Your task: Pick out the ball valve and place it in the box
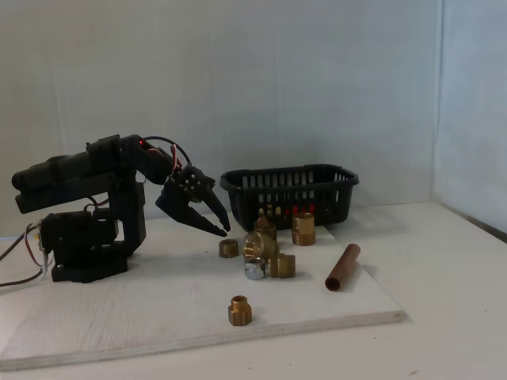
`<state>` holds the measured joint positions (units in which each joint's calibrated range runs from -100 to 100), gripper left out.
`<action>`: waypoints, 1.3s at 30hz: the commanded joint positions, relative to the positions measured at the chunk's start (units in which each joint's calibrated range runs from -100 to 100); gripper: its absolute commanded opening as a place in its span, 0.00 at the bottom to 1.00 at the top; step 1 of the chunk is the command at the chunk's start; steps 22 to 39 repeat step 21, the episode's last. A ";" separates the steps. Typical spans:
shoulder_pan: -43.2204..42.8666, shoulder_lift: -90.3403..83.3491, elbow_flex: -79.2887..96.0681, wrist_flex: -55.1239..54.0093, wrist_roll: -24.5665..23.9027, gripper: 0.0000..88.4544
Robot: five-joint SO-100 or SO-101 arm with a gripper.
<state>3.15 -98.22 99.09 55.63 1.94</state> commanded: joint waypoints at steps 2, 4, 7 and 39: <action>-0.57 -0.25 0.46 -0.06 -0.02 0.01; -0.57 -0.25 0.46 0.55 -0.02 0.01; -0.57 -0.25 0.46 0.55 -0.02 0.01; -0.12 -0.25 0.46 0.46 0.29 0.01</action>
